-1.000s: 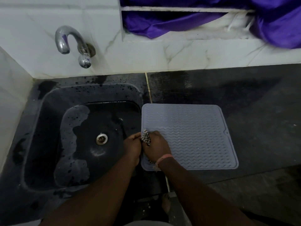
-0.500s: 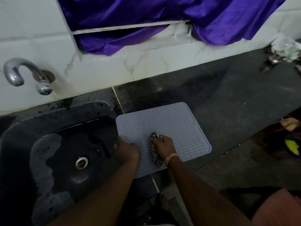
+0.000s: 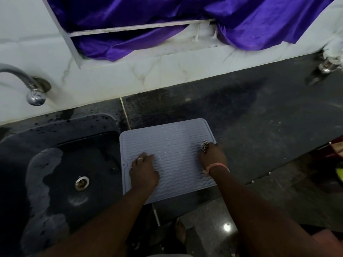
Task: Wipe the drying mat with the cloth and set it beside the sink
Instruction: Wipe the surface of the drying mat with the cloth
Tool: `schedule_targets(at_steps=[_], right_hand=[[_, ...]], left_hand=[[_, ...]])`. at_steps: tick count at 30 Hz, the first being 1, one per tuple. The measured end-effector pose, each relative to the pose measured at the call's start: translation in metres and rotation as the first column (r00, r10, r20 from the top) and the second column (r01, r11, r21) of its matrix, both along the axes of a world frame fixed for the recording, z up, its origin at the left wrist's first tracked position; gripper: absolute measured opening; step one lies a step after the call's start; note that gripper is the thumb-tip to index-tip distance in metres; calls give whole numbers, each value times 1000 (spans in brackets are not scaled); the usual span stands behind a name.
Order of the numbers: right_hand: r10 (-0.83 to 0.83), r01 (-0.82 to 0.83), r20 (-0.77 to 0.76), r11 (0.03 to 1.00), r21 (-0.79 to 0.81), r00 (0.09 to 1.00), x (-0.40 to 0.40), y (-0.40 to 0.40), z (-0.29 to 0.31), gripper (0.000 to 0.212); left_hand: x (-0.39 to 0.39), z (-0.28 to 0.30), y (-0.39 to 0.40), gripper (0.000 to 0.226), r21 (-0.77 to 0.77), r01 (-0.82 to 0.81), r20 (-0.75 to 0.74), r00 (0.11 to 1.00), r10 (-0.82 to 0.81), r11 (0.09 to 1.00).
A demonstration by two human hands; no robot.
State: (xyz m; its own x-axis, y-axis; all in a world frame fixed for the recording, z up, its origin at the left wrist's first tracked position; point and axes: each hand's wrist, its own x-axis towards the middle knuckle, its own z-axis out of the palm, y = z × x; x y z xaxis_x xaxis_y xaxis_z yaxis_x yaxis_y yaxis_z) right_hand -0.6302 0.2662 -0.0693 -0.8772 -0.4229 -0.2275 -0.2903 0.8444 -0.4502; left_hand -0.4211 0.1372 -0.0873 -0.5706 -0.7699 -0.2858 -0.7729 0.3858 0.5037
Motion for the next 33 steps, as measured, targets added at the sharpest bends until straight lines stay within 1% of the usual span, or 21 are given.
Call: schedule_targets(at_steps=[5, 9, 12, 14, 16, 18, 20, 22, 26, 28, 29, 30, 31, 32, 33], right_hand=[[117, -116, -65, 993, 33, 991, 2, -6, -6, 38], [104, -104, -28, 994, -14, 994, 14, -17, -10, 30], [118, -118, -9, 992, -39, 993, 26, -25, -10, 29], [152, -153, -6, 986, -68, 988, 38, -30, -11, 27], [194, -197, -38, 978, -76, 980, 52, -37, -13, 27], [211, -215, -55, 973, -83, 976, 66, -45, -14, 28], [193, -196, -35, 976, -101, 981, 78, -53, -14, 28], [165, -165, -5, 977, -133, 986, 89, -60, -15, 29], [123, -112, 39, 973, -203, 992, 115, -75, -19, 28], [115, -100, 57, 970, -224, 992, 129, -83, -20, 29], [115, -95, 73, 967, -235, 991, 136, -87, -21, 30], [119, -95, 86, 965, -243, 989, 144, -92, -21, 30], [128, -100, 96, 963, -250, 987, 150, -96, -21, 31], [135, -105, 103, 961, -255, 985, 156, -100, -21, 31], [141, -110, 103, 960, -258, 985, 161, -104, -21, 31]], left_hand=[[3, 1, 0, 65, -31, 4, 6, 1000, -4, 1000], [2, 3, -2, 66, -42, 30, 15, 999, -30, 999], [5, 3, -2, 67, -87, 25, 13, 1000, -24, 996], [10, 0, -6, 72, -93, -27, -2, 1000, 27, 995], [18, -2, -11, 75, -102, -101, -11, 995, 101, 990], [26, -1, -17, 79, -99, -185, 11, 982, 187, 978], [34, 2, -22, 88, -66, -253, 39, 966, 256, 965], [38, 2, -25, 94, -14, -299, 25, 954, 299, 954], [38, 0, -25, 99, 36, -340, -5, 940, 340, 940], [39, 1, -26, 94, 26, -345, 2, 939, 345, 938], [39, -1, -27, 88, 16, -336, -5, 942, 336, 942], [40, -2, -29, 78, 22, -331, -41, 943, 331, 944], [41, -3, -31, 66, 62, -340, -118, 931, 345, 938], [42, -4, -34, 55, 147, -368, -220, 893, 394, 918], [42, -3, -37, 46, 253, -404, -299, 832, 468, 879]])
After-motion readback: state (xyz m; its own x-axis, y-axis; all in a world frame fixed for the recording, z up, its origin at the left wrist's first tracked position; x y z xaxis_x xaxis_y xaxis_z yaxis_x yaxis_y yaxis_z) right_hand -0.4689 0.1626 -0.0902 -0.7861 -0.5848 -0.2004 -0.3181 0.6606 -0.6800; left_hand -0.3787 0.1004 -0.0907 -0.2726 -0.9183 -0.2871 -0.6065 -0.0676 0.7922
